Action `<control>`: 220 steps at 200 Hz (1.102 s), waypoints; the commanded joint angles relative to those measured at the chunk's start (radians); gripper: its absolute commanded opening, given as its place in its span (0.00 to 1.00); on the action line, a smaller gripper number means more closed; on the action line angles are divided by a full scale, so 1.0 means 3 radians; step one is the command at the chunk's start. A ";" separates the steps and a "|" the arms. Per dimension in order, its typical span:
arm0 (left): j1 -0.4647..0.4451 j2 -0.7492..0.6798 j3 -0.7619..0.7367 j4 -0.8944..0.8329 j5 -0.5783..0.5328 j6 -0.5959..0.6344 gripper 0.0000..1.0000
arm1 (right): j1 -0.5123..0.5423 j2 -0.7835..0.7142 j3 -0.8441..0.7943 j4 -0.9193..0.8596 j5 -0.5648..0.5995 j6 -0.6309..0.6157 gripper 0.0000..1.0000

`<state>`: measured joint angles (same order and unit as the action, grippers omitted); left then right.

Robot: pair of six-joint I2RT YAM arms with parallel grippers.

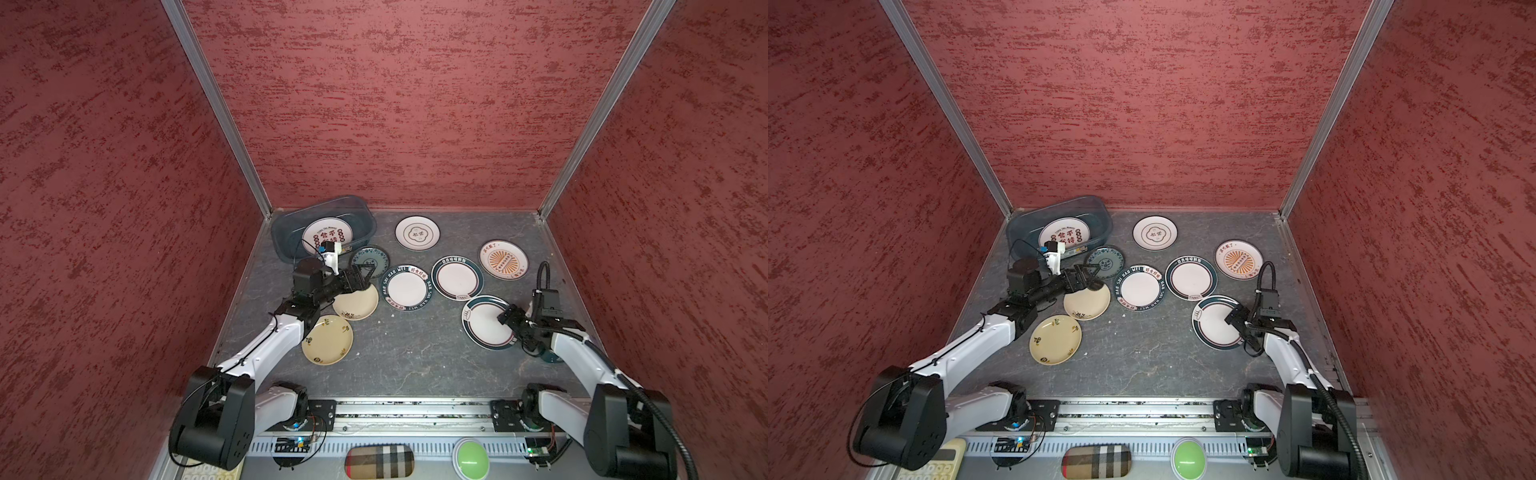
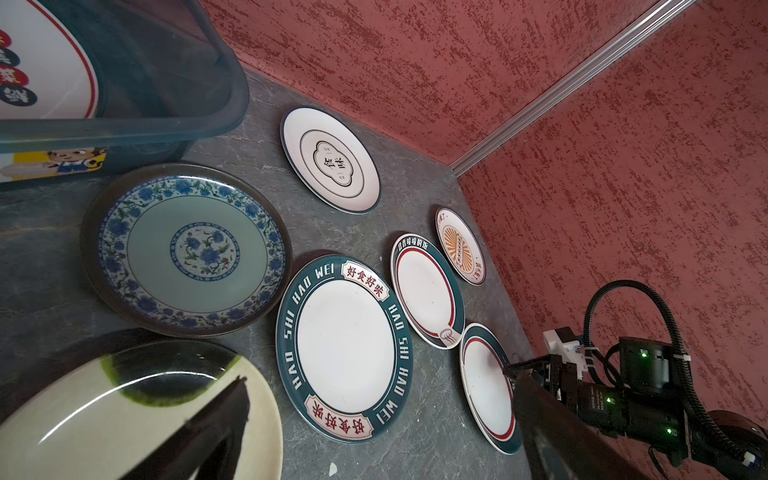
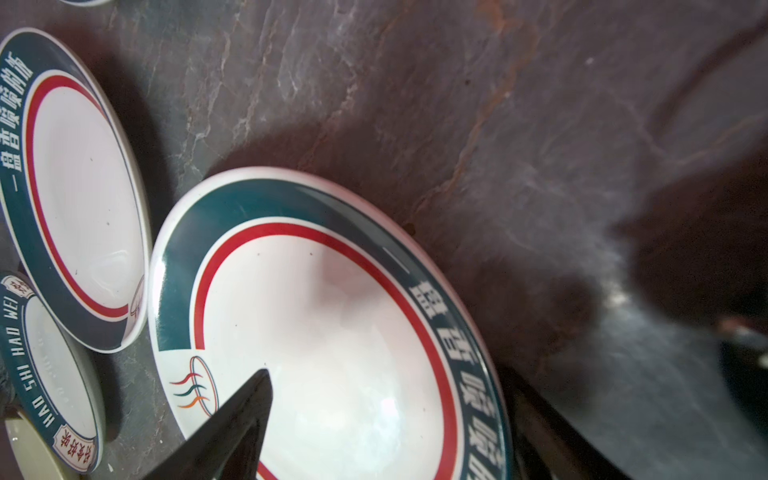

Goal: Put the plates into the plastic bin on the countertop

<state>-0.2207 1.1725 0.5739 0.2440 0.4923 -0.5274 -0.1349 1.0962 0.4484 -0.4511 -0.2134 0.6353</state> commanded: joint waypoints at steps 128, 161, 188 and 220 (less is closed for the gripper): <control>0.0015 0.0013 -0.0024 0.0028 0.0294 -0.0062 0.99 | -0.0017 -0.0268 -0.0542 0.0361 -0.0214 0.0150 0.54; 0.0000 -0.0045 -0.0108 -0.0040 0.0616 0.0039 0.99 | -0.0011 -0.0306 -0.0569 0.0379 -0.0227 0.0139 0.46; -0.0045 -0.0090 -0.0191 -0.0012 0.0840 0.0088 0.99 | -0.0012 -0.0302 -0.0577 0.0397 -0.0229 0.0144 0.42; -0.0111 -0.0081 -0.0211 0.0023 0.1003 0.0199 0.99 | -0.0014 -0.0305 -0.0589 0.0394 -0.0249 0.0147 0.40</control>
<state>-0.2398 1.1603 0.5159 0.2375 0.7139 -0.5159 -0.1387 0.9962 0.3042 -0.2832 -0.2676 0.6727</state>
